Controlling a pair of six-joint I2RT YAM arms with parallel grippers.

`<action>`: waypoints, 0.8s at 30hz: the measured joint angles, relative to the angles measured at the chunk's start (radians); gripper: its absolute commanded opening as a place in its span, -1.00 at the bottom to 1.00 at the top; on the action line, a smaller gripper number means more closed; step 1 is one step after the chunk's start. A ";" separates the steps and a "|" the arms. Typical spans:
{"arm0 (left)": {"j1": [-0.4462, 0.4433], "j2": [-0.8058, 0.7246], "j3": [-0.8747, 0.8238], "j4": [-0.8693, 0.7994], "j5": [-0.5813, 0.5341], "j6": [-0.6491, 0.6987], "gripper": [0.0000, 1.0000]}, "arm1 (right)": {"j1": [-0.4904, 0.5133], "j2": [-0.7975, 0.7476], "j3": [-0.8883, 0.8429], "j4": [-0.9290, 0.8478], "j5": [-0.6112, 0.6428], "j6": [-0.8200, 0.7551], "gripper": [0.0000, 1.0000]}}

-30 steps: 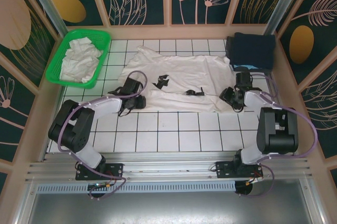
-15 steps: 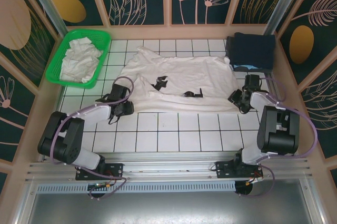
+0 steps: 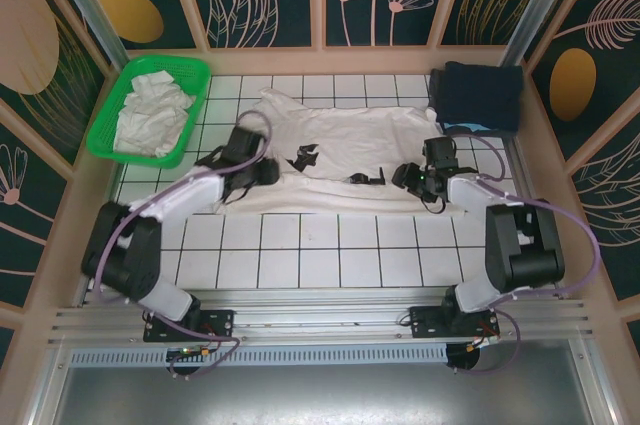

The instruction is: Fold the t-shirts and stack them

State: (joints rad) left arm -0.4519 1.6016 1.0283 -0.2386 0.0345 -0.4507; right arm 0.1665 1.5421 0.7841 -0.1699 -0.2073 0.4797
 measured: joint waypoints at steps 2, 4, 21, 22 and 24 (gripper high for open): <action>-0.025 0.089 0.080 0.031 0.029 0.005 -0.28 | 0.001 0.033 0.000 0.014 -0.005 0.006 0.13; -0.034 0.164 0.122 0.040 0.046 0.005 -0.26 | 0.004 0.050 -0.002 0.018 -0.007 0.010 0.14; -0.032 0.338 0.212 -0.035 -0.002 0.026 -0.16 | -0.002 0.069 0.010 0.016 0.004 0.004 0.14; -0.032 0.338 0.212 -0.035 -0.012 0.026 -0.15 | -0.002 0.071 0.012 0.016 0.004 0.002 0.14; -0.032 0.338 0.212 -0.042 -0.031 0.025 -0.12 | -0.002 0.073 0.015 0.016 0.005 0.000 0.15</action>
State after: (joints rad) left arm -0.4843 1.9400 1.2400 -0.2806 0.0040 -0.4255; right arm 0.1646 1.6154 0.7990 -0.1535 -0.2028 0.4797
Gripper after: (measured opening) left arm 0.429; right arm 0.571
